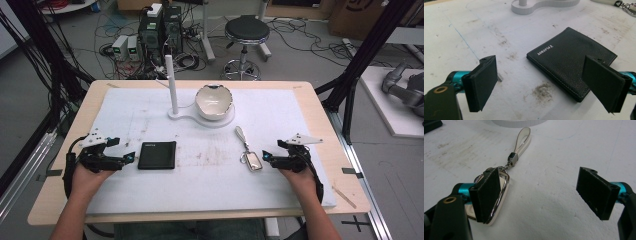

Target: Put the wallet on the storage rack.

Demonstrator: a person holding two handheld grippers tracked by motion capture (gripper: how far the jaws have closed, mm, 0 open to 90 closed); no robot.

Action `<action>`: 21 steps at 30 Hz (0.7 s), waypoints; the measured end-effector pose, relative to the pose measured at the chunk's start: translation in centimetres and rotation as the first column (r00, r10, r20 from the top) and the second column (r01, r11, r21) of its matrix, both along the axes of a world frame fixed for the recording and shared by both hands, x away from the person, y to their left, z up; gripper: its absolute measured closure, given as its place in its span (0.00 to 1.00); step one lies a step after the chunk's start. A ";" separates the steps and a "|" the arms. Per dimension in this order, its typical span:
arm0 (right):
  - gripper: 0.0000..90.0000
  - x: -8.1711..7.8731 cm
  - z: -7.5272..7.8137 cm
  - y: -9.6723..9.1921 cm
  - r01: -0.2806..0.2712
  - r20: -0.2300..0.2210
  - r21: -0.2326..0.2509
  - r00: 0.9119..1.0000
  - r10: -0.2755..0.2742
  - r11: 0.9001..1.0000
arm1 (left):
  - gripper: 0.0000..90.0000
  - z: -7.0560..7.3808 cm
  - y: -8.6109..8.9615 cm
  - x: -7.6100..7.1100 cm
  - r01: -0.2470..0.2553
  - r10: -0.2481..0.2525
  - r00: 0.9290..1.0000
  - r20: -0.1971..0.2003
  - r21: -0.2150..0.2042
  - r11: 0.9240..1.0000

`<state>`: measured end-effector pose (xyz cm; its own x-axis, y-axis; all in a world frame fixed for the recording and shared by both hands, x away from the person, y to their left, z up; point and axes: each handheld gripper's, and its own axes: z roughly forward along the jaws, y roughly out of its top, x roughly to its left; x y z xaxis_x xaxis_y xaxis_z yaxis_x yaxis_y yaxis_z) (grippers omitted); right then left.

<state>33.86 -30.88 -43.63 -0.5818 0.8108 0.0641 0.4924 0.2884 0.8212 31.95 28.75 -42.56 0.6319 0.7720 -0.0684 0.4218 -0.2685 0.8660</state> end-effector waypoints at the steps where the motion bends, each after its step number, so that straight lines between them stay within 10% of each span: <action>1: 0.22 0.0 0.0 0.0 0.001 -0.001 -0.002 1.000 -0.001 1.000 | 0.15 0.0 0.0 0.0 -0.001 0.001 1.000 0.000 0.000 1.000; 21: 0.22 0.3 2.0 5.7 -0.120 0.013 0.069 0.993 0.120 0.990 | 0.15 0.1 1.3 -1.2 -0.029 0.029 1.000 0.009 0.005 1.000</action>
